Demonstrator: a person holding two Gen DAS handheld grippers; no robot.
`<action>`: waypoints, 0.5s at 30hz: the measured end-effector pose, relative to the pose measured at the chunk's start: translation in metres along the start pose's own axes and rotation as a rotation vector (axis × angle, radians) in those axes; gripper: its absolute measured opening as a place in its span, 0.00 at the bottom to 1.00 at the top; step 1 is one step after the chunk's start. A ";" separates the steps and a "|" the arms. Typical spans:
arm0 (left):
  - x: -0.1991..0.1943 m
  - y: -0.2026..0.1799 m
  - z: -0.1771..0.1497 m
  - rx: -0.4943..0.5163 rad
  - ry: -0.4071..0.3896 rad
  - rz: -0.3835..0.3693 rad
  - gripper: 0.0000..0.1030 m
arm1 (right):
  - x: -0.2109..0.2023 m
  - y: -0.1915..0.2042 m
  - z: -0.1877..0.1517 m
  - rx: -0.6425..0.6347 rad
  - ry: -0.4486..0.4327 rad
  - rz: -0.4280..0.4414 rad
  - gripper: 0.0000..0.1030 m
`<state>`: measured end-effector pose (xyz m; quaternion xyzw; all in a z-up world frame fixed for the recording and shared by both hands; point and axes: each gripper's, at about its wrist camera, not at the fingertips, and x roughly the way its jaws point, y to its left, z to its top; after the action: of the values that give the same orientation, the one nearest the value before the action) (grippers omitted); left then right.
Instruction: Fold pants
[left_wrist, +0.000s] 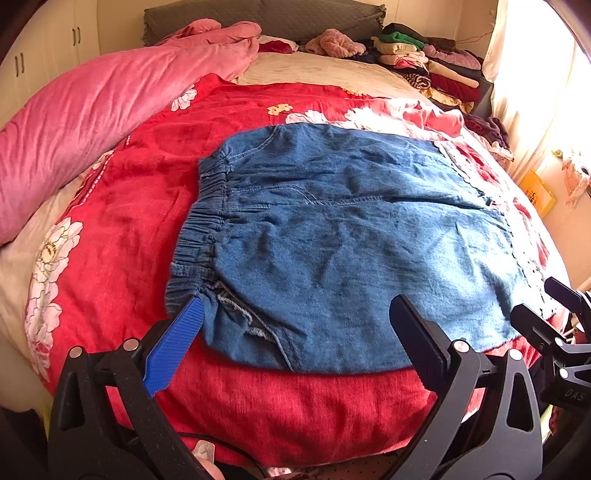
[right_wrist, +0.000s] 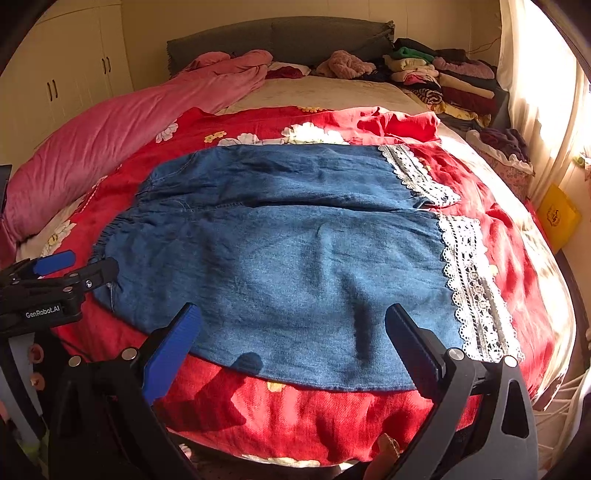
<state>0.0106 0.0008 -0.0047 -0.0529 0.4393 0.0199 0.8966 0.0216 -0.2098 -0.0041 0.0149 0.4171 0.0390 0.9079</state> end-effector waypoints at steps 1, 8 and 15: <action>0.003 0.003 0.003 -0.007 0.004 -0.001 0.92 | 0.003 0.000 0.004 0.001 0.006 0.010 0.96; 0.022 0.027 0.033 -0.043 0.024 0.004 0.92 | 0.037 0.005 0.050 -0.029 0.053 0.078 0.96; 0.053 0.063 0.070 -0.098 0.047 0.027 0.92 | 0.082 0.017 0.109 -0.122 0.057 0.111 0.96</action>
<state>0.0925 0.0710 -0.0088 -0.0910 0.4594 0.0524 0.8820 0.1565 -0.1850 0.0060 -0.0185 0.4382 0.1152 0.8913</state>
